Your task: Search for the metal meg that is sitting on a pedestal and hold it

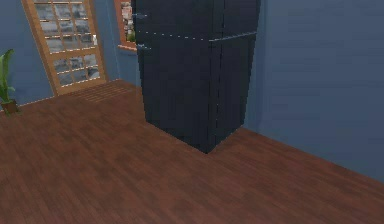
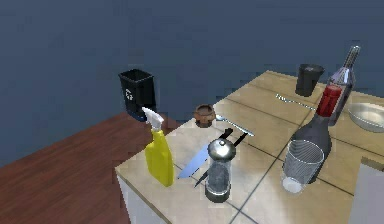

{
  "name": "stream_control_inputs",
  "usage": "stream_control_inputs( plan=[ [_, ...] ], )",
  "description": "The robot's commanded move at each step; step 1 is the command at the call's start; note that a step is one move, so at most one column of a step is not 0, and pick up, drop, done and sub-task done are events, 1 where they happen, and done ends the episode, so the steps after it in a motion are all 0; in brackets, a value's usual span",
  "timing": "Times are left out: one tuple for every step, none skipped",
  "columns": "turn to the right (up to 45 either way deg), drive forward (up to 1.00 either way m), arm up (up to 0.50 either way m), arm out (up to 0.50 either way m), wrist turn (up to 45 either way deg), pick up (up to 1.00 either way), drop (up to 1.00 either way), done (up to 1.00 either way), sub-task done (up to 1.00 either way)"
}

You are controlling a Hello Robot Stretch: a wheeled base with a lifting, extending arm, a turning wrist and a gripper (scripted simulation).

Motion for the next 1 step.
stream_control_inputs(
  plan=[
    [0.0,0.0,0.38,0.0,0.0,0.0,0.0,0.0,0.0]
  ],
)
